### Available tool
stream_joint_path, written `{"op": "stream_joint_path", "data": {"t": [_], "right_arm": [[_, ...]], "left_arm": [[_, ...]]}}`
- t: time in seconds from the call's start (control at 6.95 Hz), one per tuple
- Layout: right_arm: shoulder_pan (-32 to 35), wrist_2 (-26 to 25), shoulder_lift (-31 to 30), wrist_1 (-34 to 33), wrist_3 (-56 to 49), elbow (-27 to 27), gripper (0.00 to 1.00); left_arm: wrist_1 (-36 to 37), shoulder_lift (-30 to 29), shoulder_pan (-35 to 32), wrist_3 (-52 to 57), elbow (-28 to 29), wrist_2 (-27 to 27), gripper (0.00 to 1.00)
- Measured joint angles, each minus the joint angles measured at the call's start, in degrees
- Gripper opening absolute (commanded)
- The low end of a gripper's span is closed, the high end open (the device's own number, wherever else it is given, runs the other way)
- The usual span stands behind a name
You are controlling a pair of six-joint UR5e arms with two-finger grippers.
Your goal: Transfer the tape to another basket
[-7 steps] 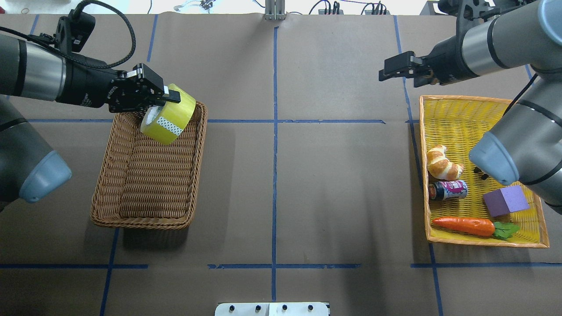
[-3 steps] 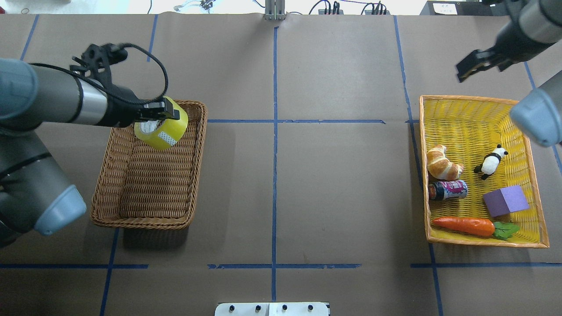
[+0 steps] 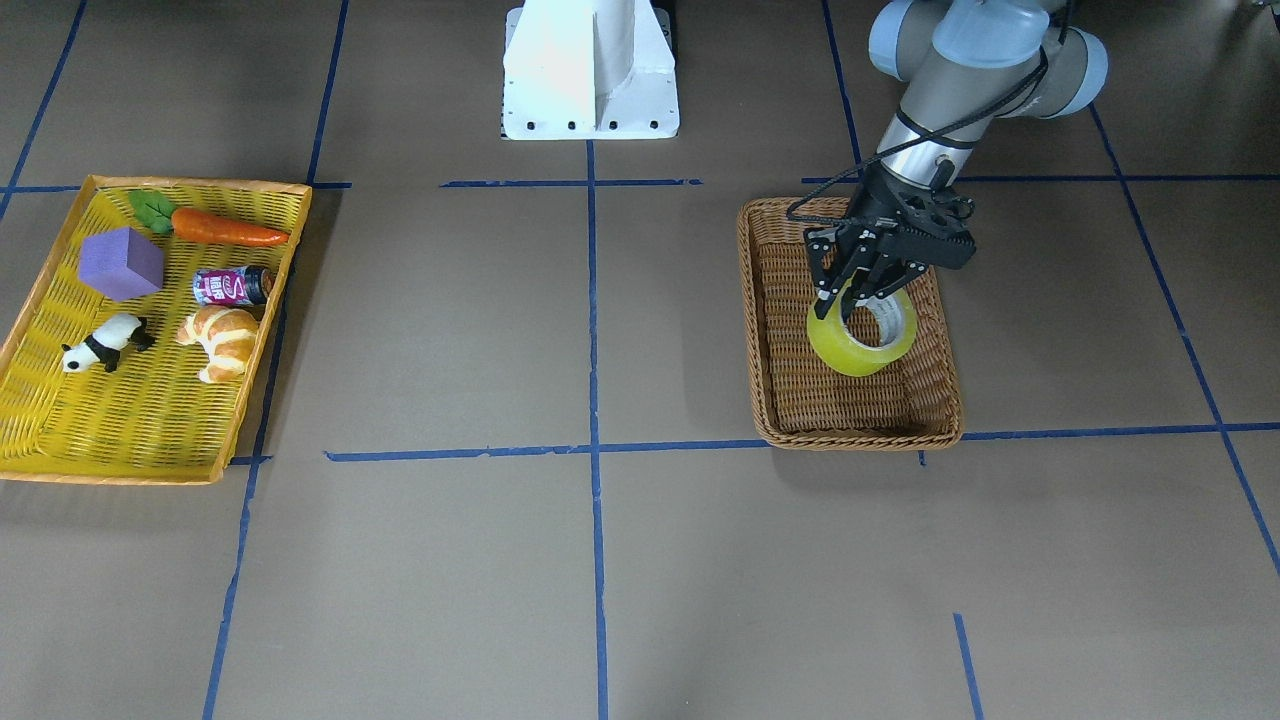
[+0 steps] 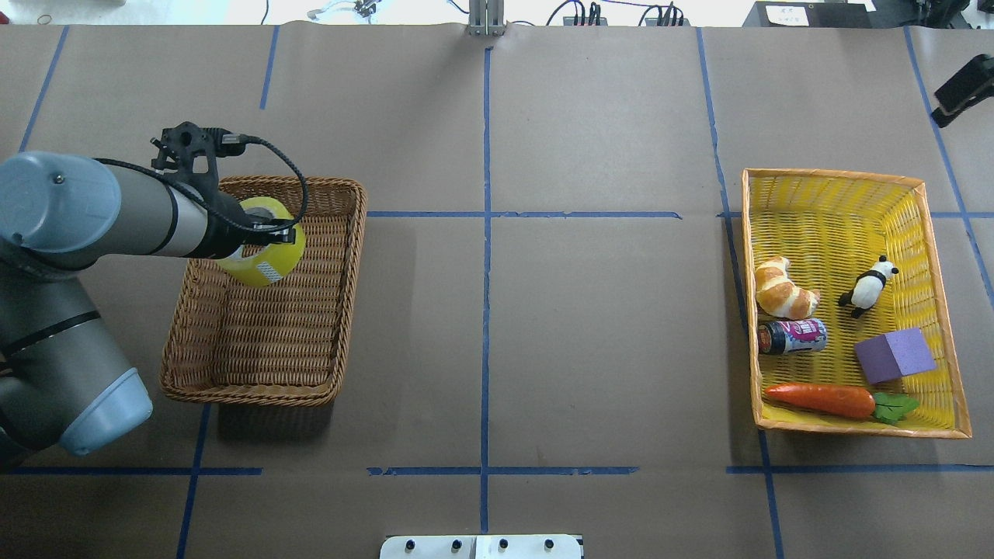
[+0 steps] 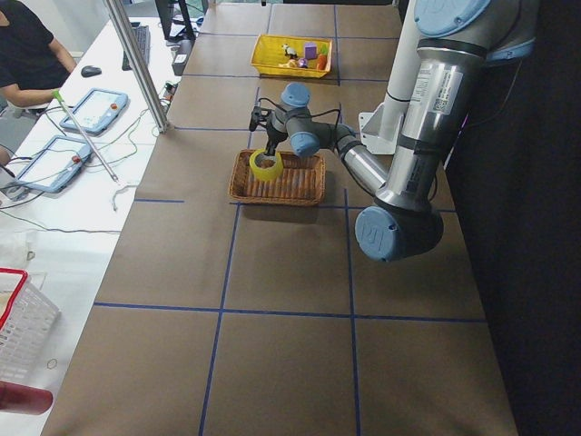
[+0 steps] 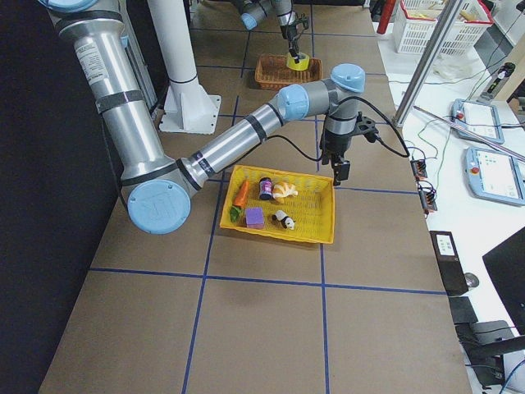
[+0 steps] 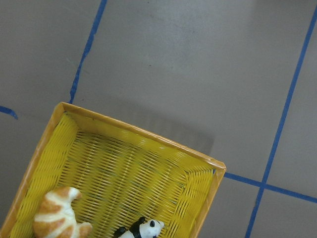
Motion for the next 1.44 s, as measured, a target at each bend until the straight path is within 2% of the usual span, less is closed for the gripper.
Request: {"op": "stream_joint_path", "data": {"t": [0.29,0.43,0.58,0.86,1.15,1.44], "right_arm": [[3.77,3.88,-1.06,-0.26,-4.82,-2.02,1.00],[4.69,5.40,-1.24,-0.27,-5.61,-2.30,1.00],[5.27,6.05,-1.43,-0.22,-5.96,-2.41,1.00],[5.90,6.34,-2.01,0.03,-6.25,-2.46,1.00],[6.16,6.30,-3.39,0.25,-7.41,-2.49,1.00],[6.22,5.92,-5.18,0.39,-9.38,-2.52,1.00]], "left_arm": [[0.37,2.01,0.30,1.10,-0.98,0.35,0.32],[0.69,2.24,0.67,0.94,-1.93,0.27,0.40],[1.80,2.27,1.13,0.76,-3.08,0.22,0.99],[4.40,2.57,1.62,0.71,-5.01,0.32,1.00],[5.33,5.25,1.31,1.29,-6.84,-0.36,1.00],[9.30,7.78,-4.18,7.78,-8.82,-6.03,1.00]]}}
